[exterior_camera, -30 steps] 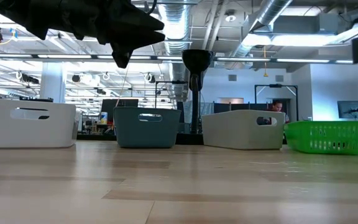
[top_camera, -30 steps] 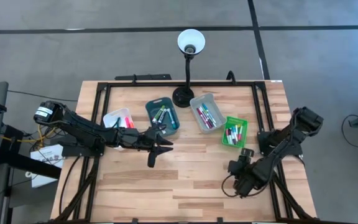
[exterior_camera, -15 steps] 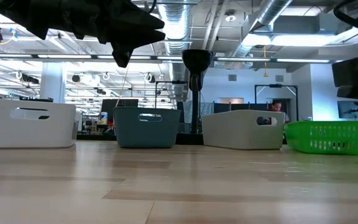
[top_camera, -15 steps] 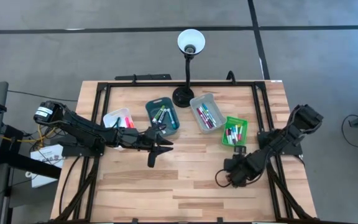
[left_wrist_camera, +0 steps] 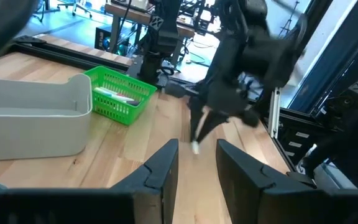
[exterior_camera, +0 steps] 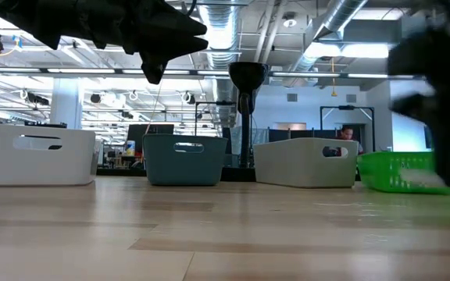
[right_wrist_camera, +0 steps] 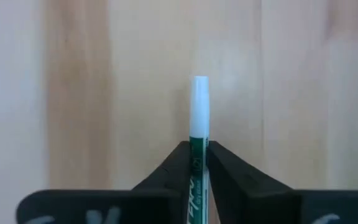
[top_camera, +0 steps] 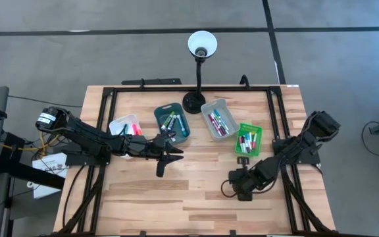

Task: Pick & Place Markers
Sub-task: Put the green small marker pen into the gray bin

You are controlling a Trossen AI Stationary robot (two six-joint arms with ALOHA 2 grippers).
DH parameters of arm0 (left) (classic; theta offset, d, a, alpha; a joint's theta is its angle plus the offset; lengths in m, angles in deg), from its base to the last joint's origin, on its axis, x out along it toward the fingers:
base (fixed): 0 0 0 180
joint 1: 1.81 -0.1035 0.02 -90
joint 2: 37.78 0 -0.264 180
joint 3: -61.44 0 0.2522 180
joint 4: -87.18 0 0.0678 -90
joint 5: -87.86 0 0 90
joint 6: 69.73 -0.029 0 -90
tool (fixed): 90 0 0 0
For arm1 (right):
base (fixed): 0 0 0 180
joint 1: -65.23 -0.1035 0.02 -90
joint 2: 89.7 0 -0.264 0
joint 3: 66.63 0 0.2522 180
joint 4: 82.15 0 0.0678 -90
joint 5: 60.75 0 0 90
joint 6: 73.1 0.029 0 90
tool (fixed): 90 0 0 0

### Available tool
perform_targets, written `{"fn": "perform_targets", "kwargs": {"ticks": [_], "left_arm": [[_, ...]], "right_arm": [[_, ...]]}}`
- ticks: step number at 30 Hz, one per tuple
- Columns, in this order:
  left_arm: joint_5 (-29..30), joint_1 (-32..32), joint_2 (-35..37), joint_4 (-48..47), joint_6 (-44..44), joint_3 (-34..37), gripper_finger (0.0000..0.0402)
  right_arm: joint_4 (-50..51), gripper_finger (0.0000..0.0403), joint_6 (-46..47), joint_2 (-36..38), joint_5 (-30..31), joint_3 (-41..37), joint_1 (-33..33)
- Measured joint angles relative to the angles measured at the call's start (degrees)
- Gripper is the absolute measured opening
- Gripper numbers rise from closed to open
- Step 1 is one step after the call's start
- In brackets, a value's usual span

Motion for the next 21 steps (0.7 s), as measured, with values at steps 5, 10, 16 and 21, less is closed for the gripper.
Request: {"fn": "perform_targets", "kwargs": {"ticks": [5, 10, 16, 21], "left_arm": [[4.4, -0.1, 0.0, 0.2, 0.0, 0.0, 0.0104], [10.3, -1.6, 0.0, 1.1, -0.1, 0.0, 0.0104], [10.4, -2.2, 0.0, 0.9, -0.2, 0.0, 0.0104], [10.1, -2.1, 0.0, 1.1, -0.2, 0.0, 0.0104]], "right_arm": [[-7.1, 0.0012, -11.6, 2.7, 8.5, 1.0, 2.6], [-18.1, 0.0024, -17.5, 5.3, 13.9, 2.4, 7.7], [-24.8, 0.0015, -21.8, 7.5, 25.7, 4.4, 14.2], [-25.2, 0.0009, -23.9, 10.0, 39.1, 5.1, 21.3]]}}
